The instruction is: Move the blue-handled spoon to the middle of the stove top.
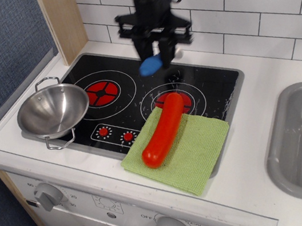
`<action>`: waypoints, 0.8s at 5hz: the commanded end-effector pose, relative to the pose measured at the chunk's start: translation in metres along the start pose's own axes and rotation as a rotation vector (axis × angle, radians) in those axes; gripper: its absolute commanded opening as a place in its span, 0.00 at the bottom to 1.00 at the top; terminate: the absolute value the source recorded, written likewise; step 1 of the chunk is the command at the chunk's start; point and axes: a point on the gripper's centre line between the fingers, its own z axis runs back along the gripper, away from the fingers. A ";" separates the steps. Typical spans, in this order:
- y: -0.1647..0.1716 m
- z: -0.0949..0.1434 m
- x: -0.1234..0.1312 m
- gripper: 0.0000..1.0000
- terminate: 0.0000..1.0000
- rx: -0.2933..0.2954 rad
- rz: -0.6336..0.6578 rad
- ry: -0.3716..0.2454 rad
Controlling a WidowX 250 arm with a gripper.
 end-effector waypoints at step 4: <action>0.024 -0.007 -0.031 1.00 0.00 0.054 0.024 0.001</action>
